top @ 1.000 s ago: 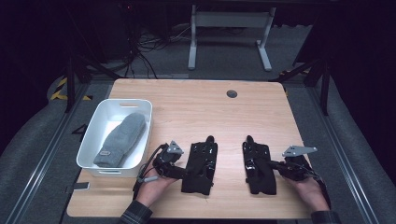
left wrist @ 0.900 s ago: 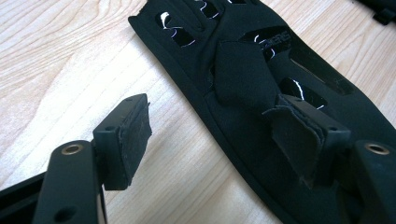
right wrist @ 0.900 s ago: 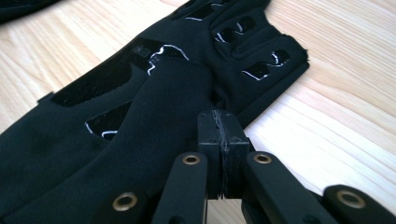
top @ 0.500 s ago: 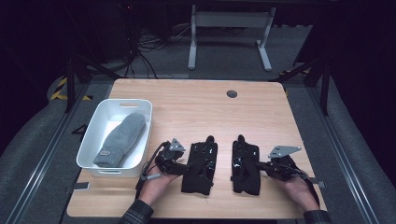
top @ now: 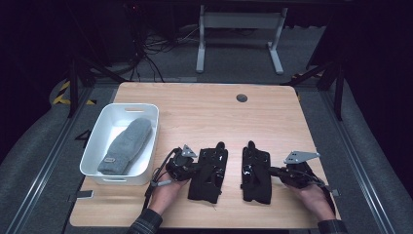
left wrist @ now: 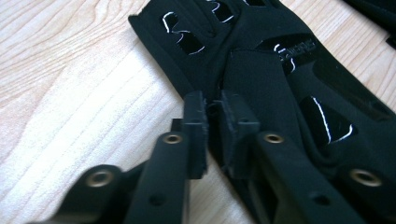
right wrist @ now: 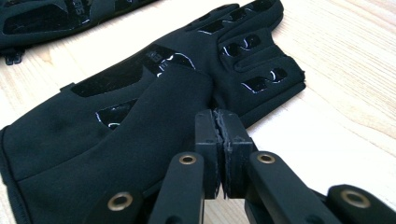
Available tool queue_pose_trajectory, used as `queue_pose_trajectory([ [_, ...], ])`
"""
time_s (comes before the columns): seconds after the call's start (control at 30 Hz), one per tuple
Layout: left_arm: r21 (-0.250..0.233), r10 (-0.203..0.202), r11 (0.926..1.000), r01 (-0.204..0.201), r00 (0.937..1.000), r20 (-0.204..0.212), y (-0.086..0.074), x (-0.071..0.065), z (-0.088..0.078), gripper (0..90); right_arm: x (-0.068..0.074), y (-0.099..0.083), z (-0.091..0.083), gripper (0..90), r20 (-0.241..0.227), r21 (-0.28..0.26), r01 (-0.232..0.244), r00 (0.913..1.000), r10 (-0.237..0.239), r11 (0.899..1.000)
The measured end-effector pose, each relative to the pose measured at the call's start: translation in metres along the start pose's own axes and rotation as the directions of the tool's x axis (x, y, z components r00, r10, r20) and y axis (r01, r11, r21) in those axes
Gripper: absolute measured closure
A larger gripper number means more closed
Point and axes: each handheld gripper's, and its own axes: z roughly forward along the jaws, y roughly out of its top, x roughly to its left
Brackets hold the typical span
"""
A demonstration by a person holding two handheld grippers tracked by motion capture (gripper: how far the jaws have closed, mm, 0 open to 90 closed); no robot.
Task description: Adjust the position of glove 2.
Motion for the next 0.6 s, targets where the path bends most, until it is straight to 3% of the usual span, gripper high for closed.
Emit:
queue_pose_trajectory([
  [0.2, -0.033, -0.086, 0.9956, 0.088, 0.9948, 0.054, 0.002, 0.006, -0.002, 87.8, -0.002, -0.002, 0.0, 89.2, -0.002, 0.01, -0.001, 1.0, 0.001, 1.0],
  [0.27, -0.045, -0.094, 0.9943, 0.097, 0.9934, 0.066, 0.003, 0.007, -0.003, 87.9, -0.003, -0.003, -0.001, 89.3, -0.002, 0.012, -0.003, 1.0, 0.003, 1.0],
  [0.33, -0.088, -0.118, 0.9881, 0.126, 0.9888, 0.091, 0.006, 0.01, -0.01, 87.9, -0.004, -0.005, -0.002, 89.5, 0.001, 0.018, -0.006, 1.0, 0.006, 1.0],
  [0.43, -0.103, -0.112, 0.9871, 0.123, 0.9884, 0.103, 0.01, 0.012, -0.014, 88.0, -0.006, -0.006, -0.001, 89.7, 0.0, 0.029, -0.007, 1.0, 0.007, 1.0],
  [0.6, -0.163, -0.139, 0.973, 0.164, 0.9783, 0.153, 0.019, 0.014, -0.019, 88.0, -0.007, -0.007, 0.002, 89.8, 0.001, 0.047, -0.005, 1.0, 0.005, 0.999],
])
